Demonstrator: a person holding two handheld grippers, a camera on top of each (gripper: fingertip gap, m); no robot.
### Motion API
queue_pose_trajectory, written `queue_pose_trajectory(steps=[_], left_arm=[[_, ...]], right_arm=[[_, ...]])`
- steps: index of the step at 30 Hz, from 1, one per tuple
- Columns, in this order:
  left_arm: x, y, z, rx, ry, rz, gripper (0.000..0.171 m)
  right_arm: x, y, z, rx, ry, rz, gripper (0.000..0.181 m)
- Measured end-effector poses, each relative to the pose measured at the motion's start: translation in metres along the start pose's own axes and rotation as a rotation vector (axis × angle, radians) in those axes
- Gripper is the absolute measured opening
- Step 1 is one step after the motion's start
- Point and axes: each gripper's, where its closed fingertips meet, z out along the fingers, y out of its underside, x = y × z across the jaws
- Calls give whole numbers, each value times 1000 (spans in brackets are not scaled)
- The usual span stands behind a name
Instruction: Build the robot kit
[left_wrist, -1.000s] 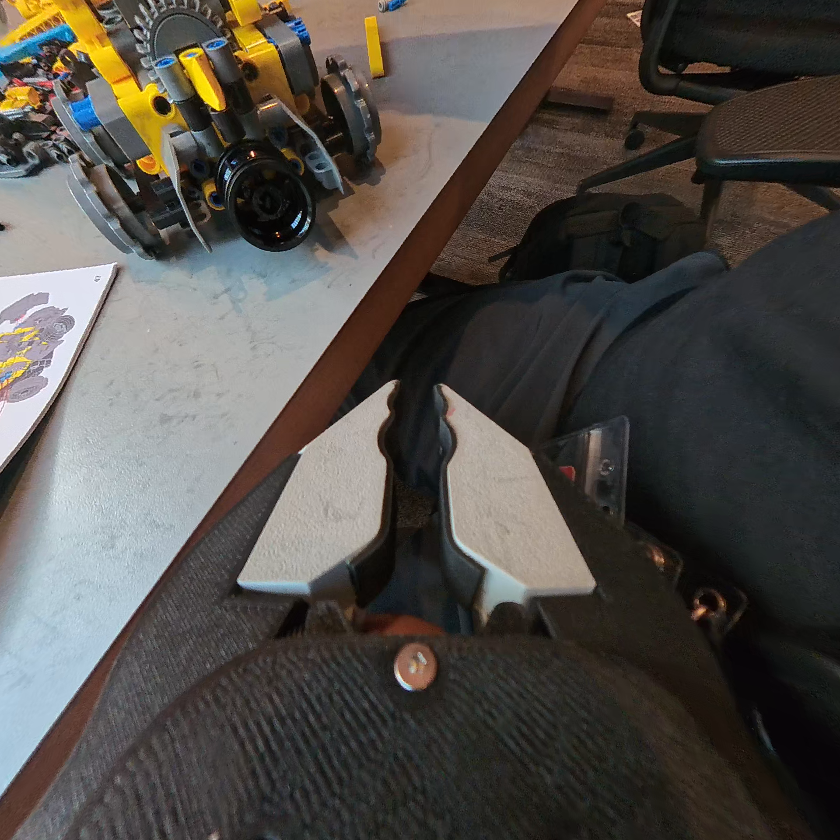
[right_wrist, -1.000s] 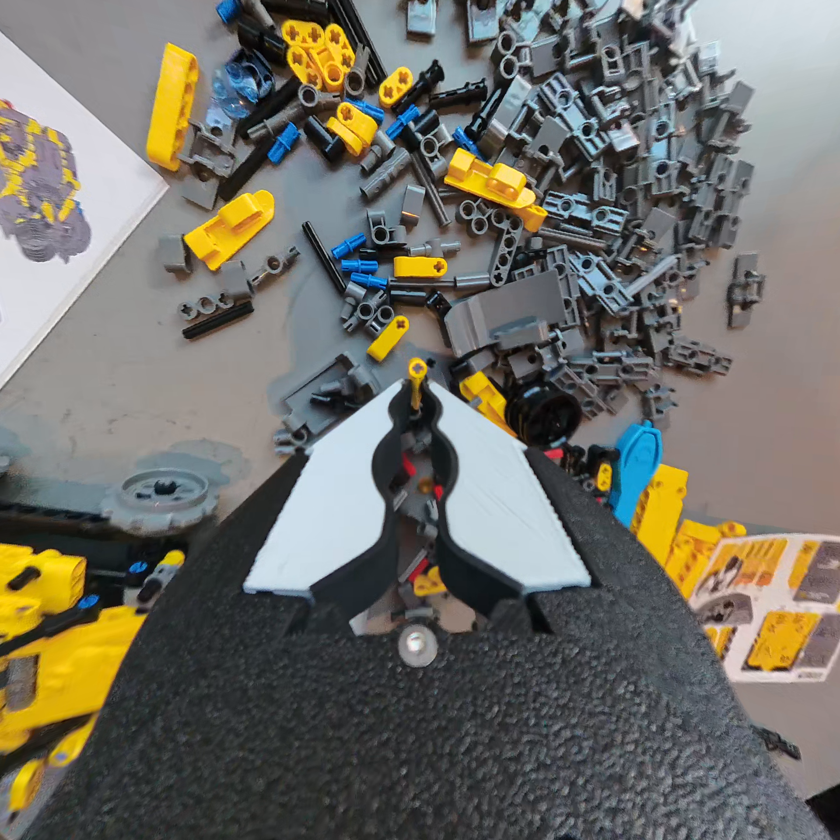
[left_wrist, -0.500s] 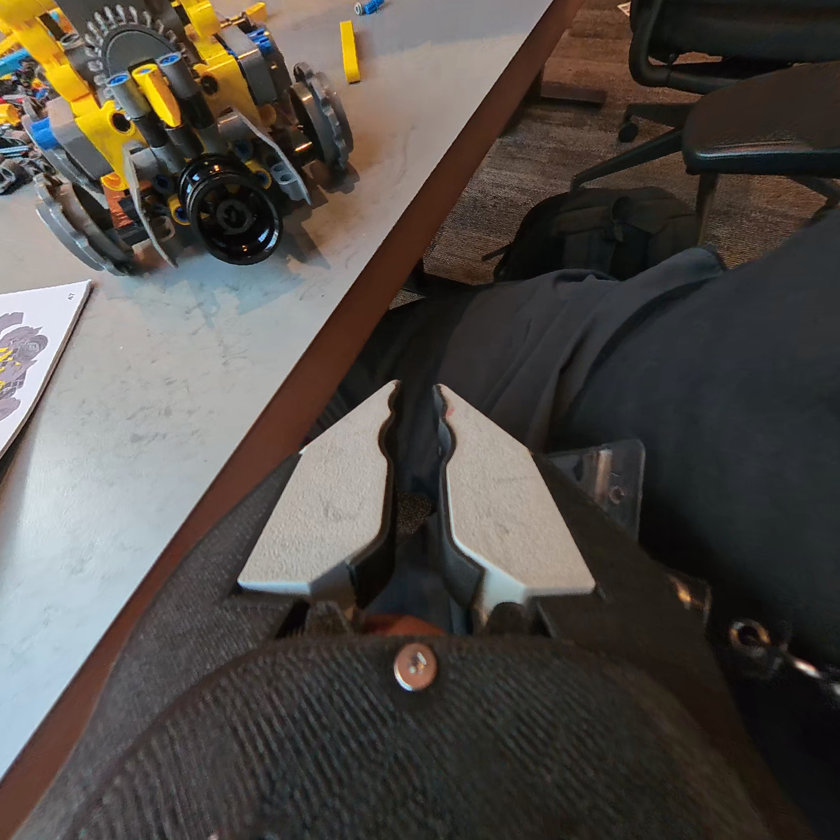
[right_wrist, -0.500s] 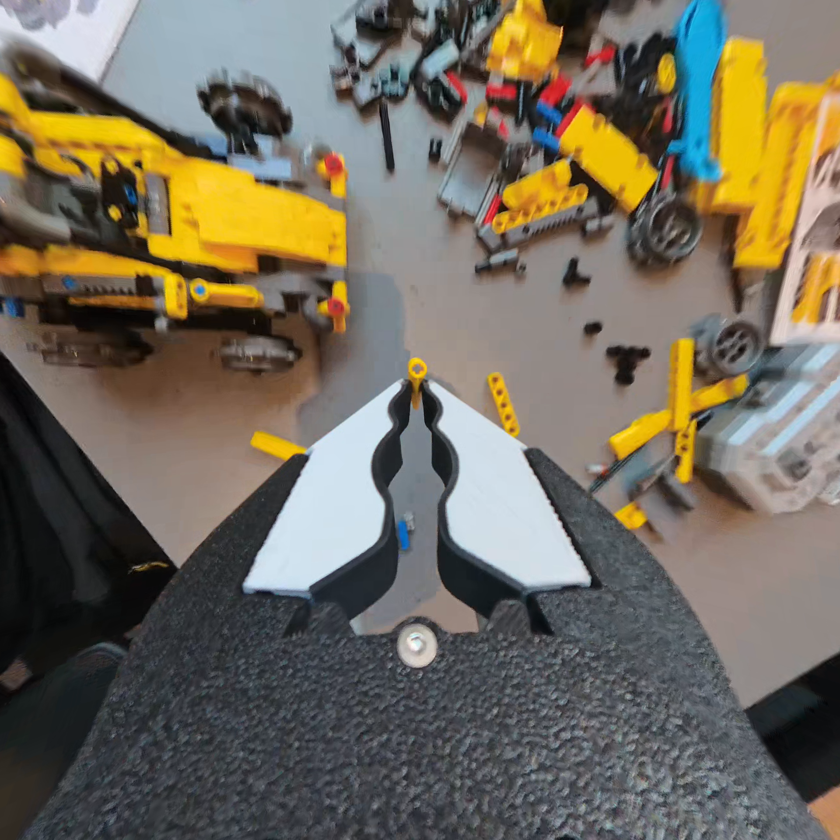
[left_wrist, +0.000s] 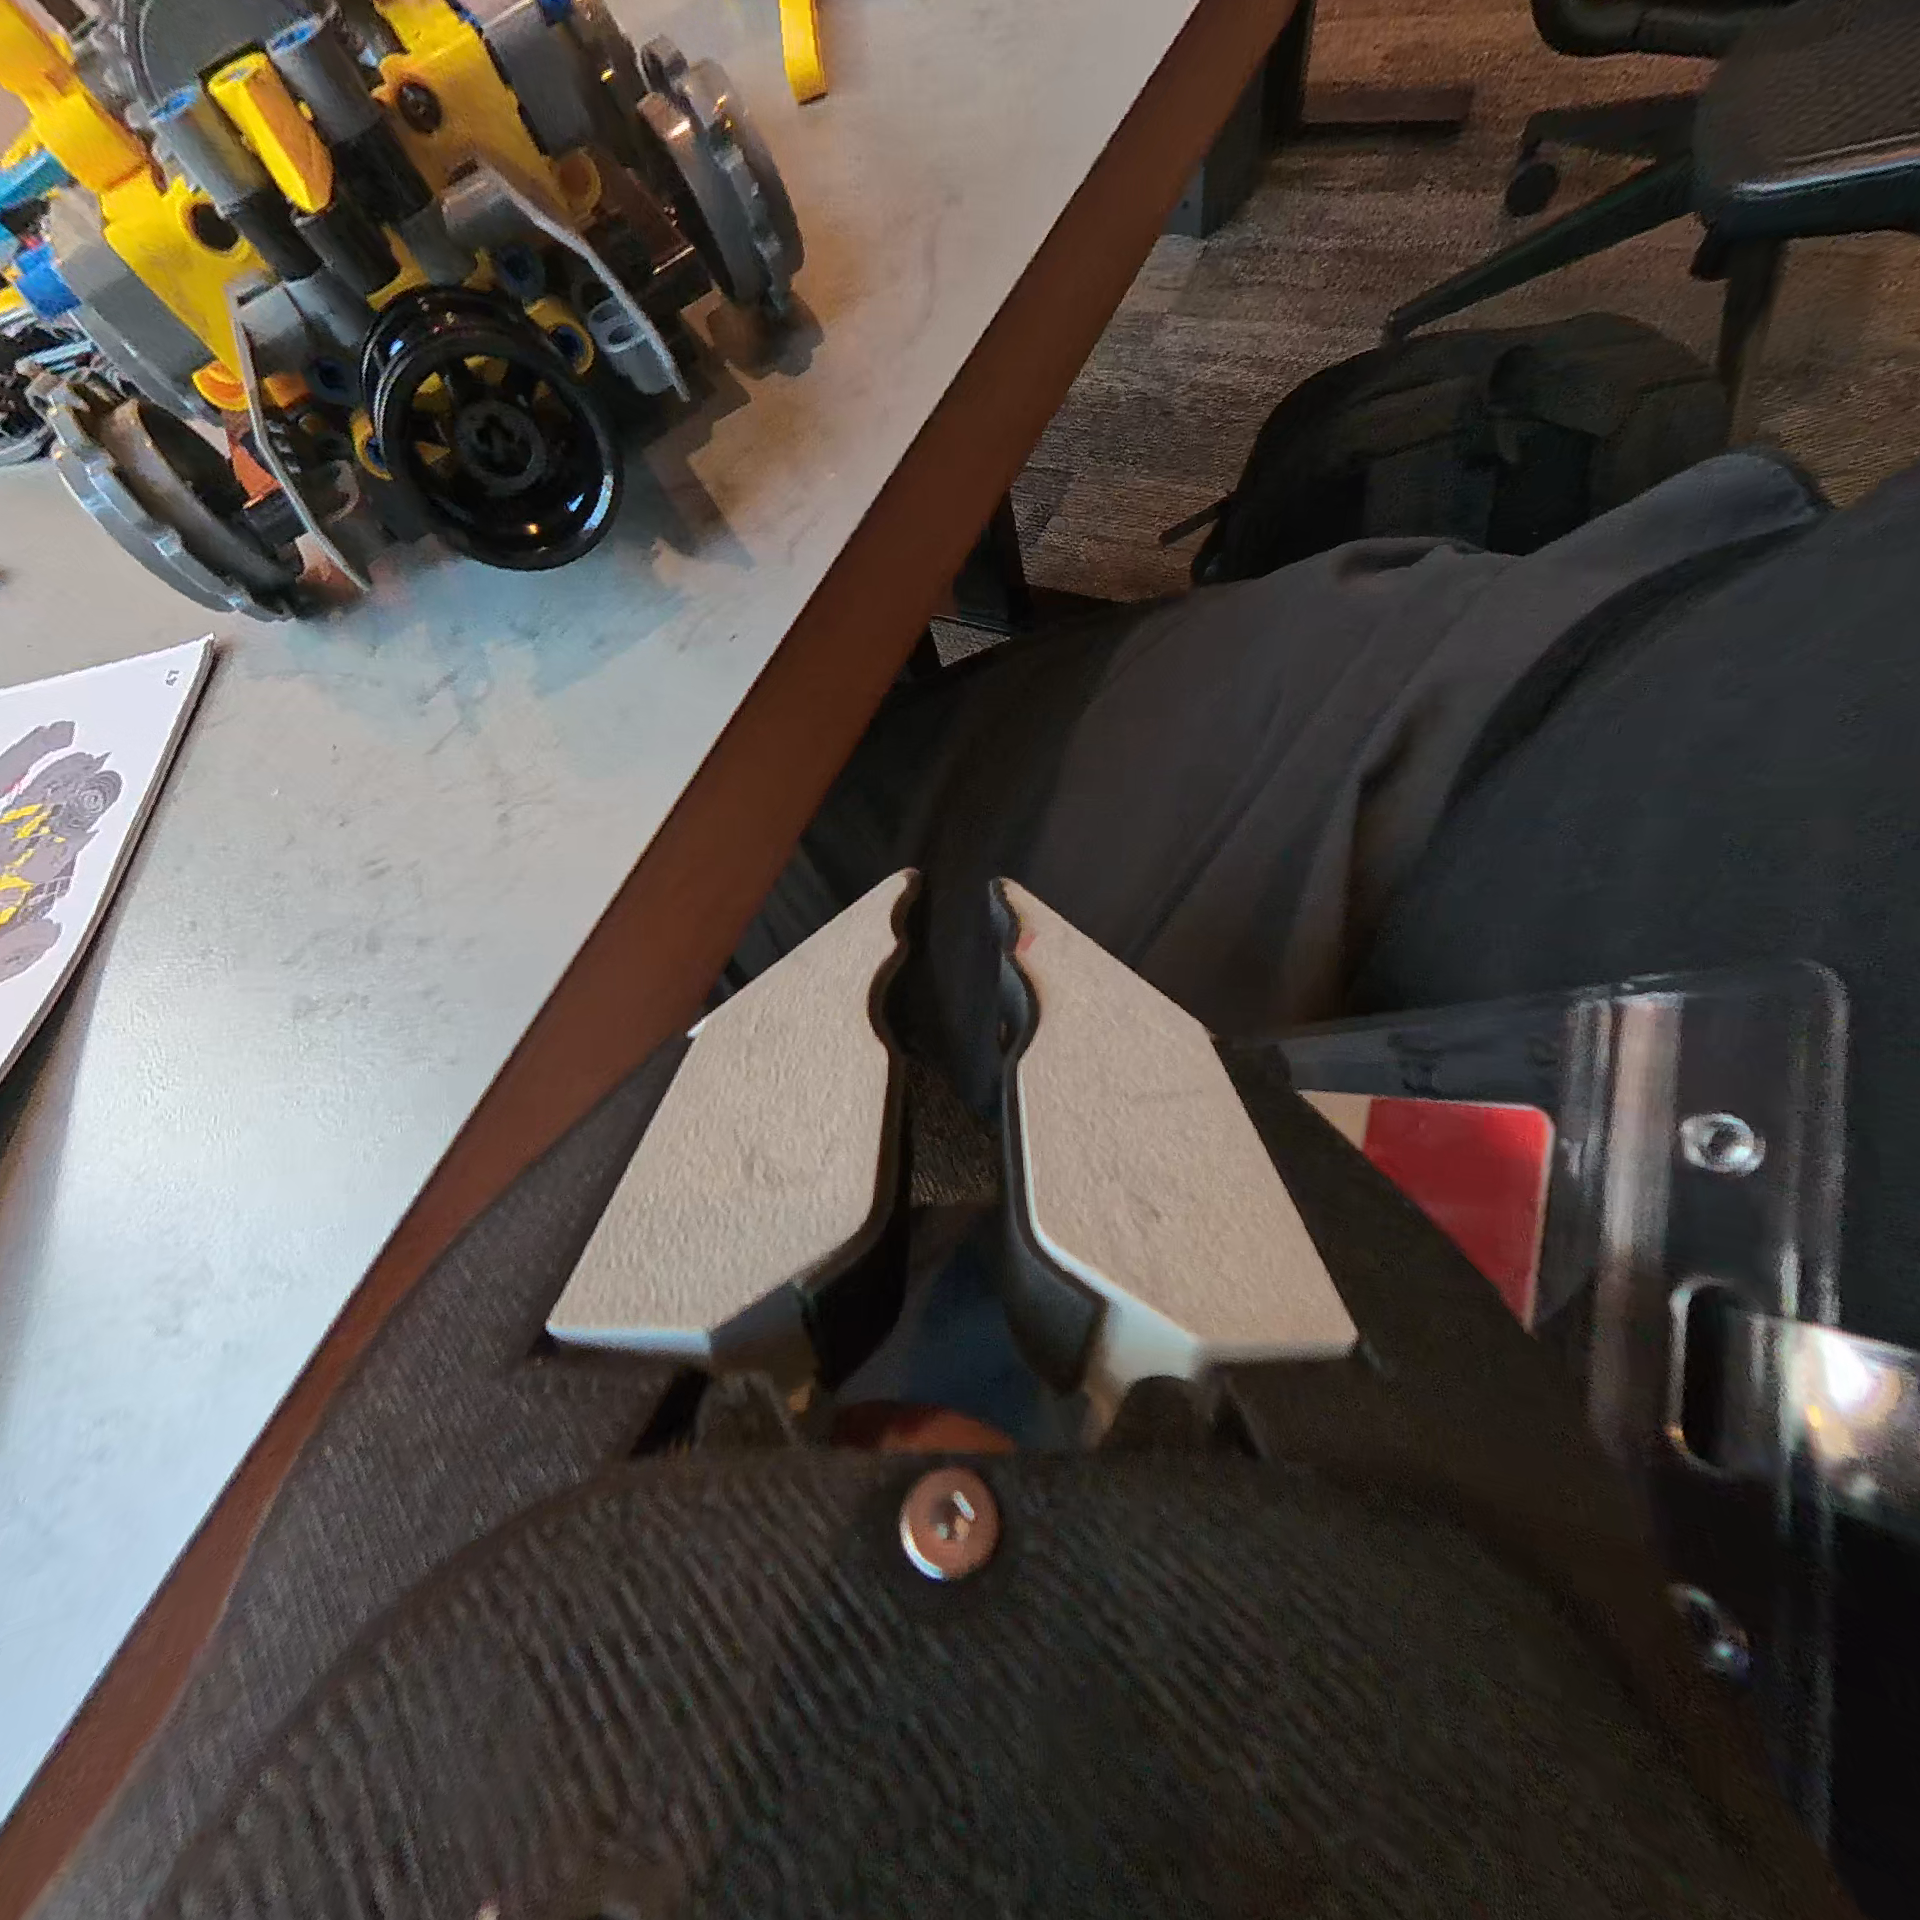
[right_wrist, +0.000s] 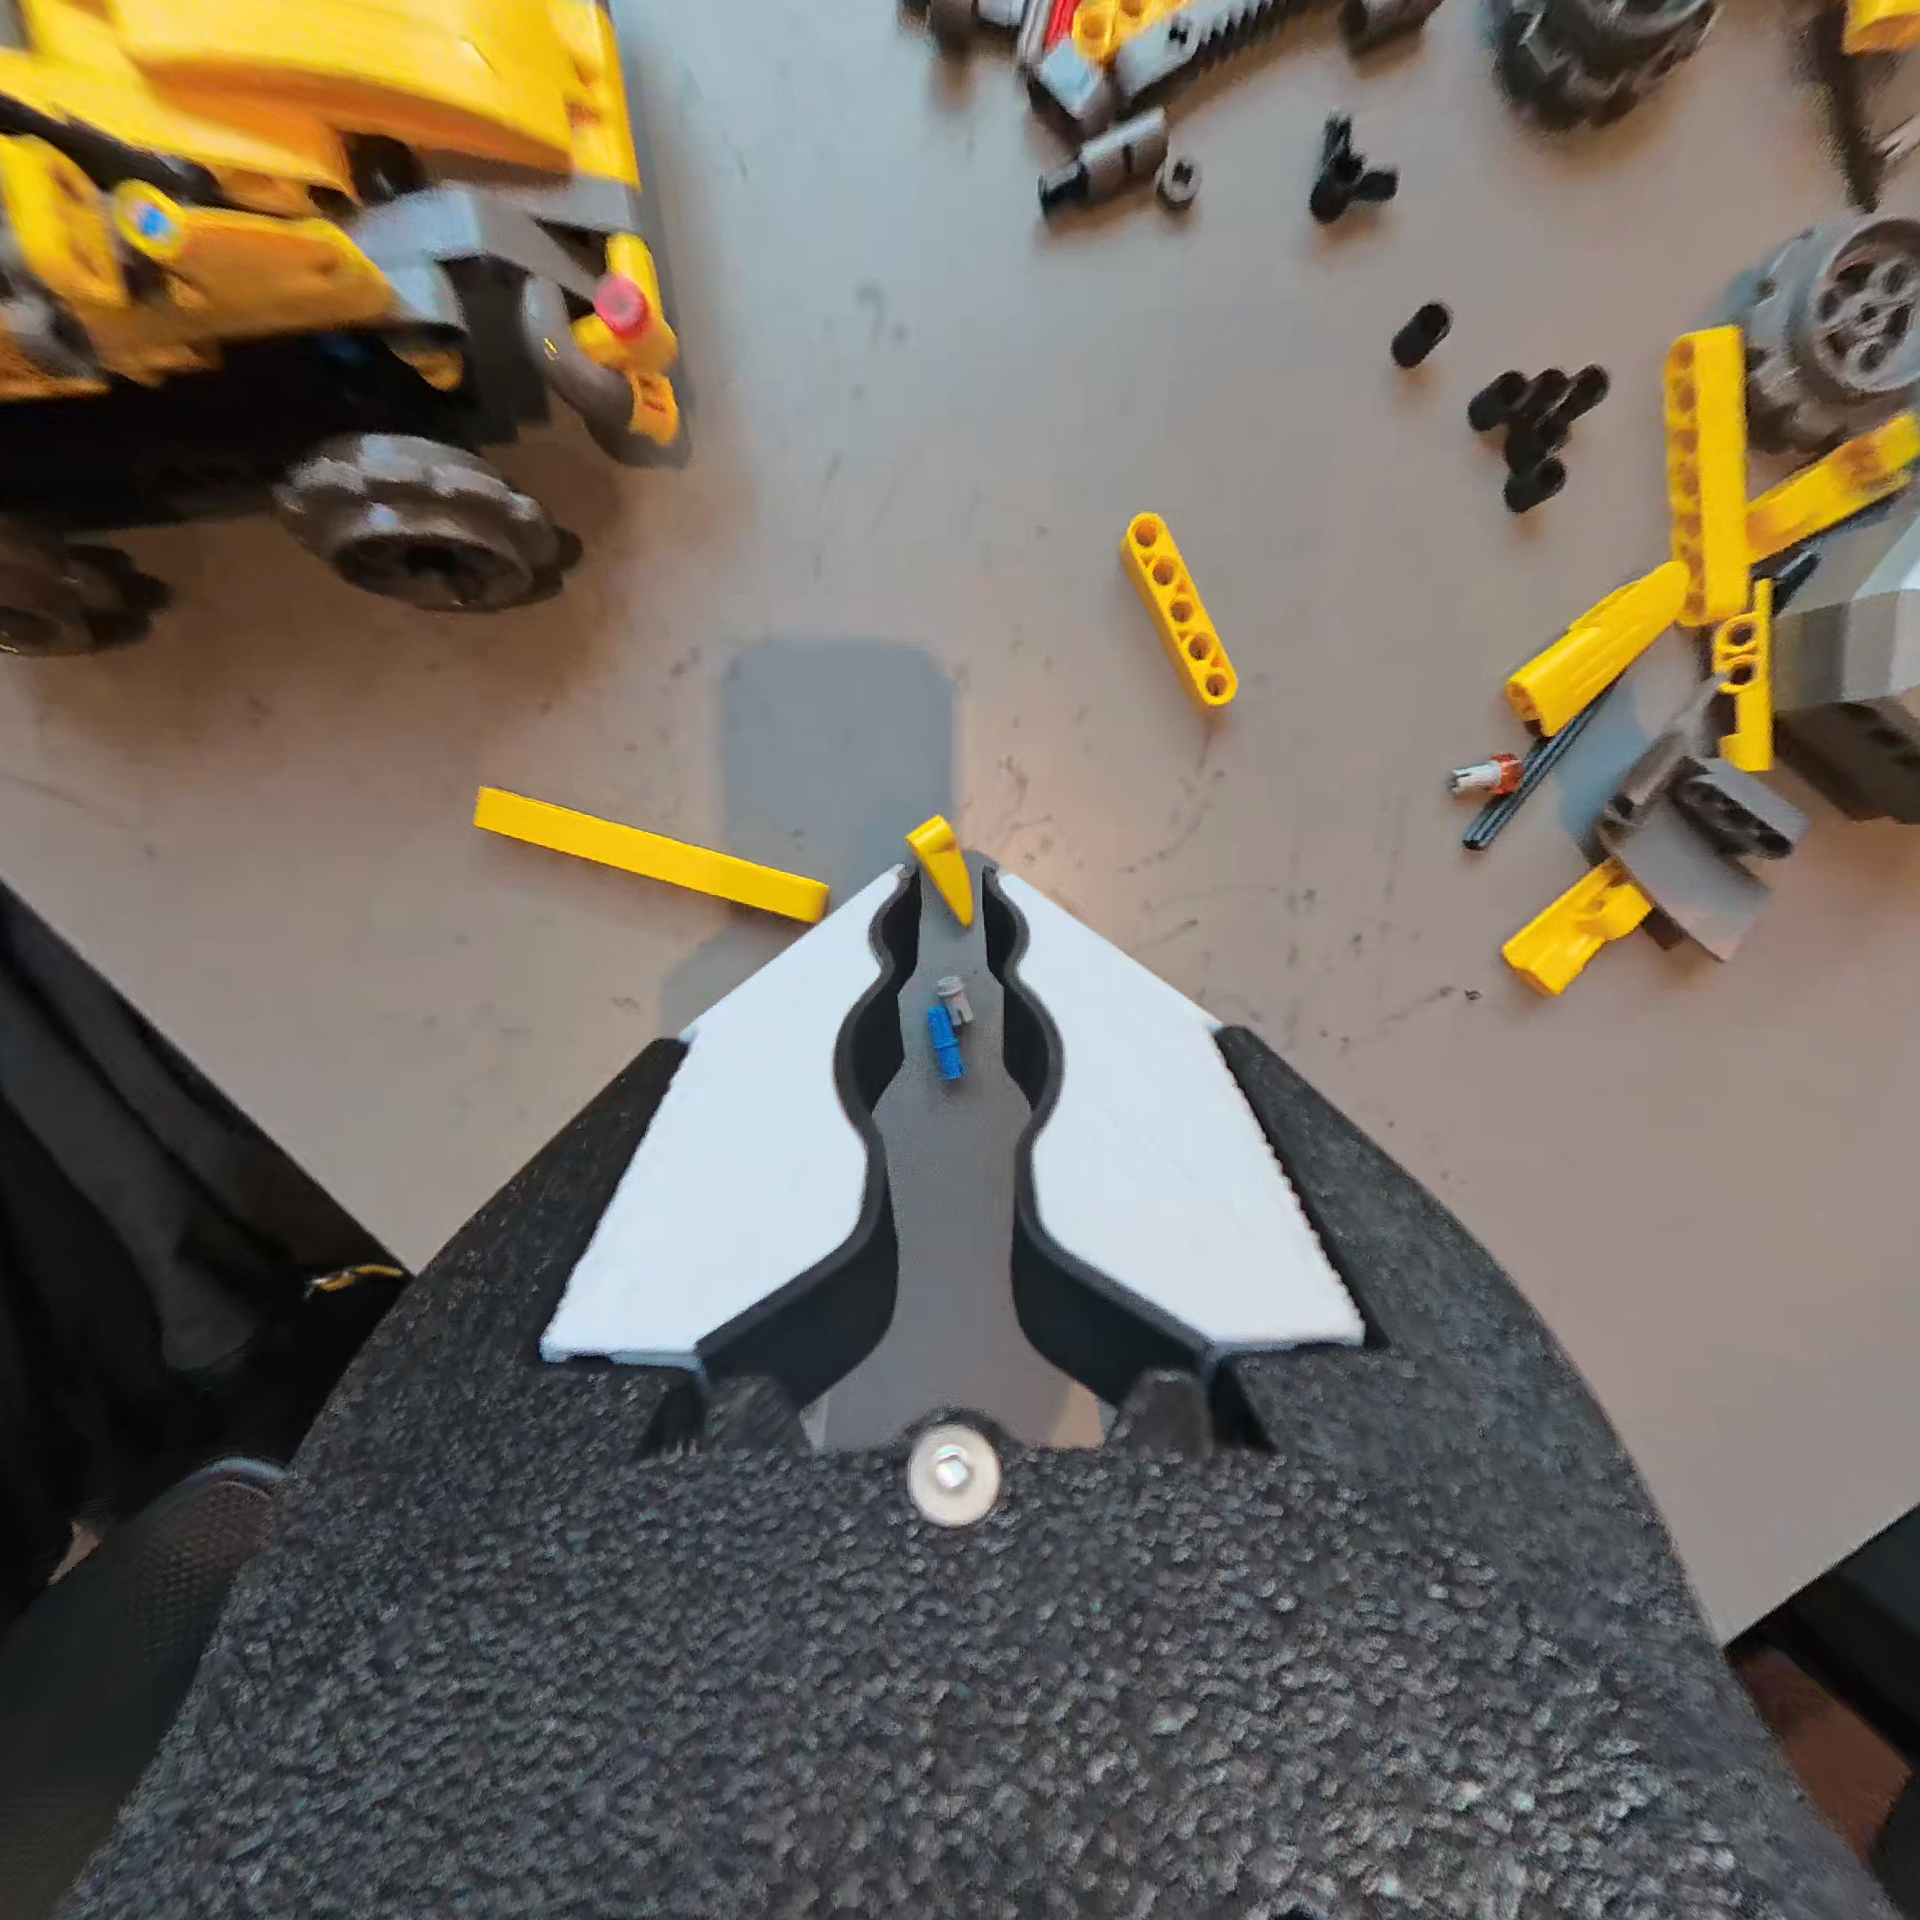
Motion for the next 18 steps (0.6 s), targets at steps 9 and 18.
queue_pose_trajectory(steps=[9,18], left_arm=[[0,-3,-2,13,7,-10,8],[2,-3,-2,16,17,-8,8]], right_arm=[[18,-12,-42,394,224,88,22],[69,24,-45,623,453,247,26]])
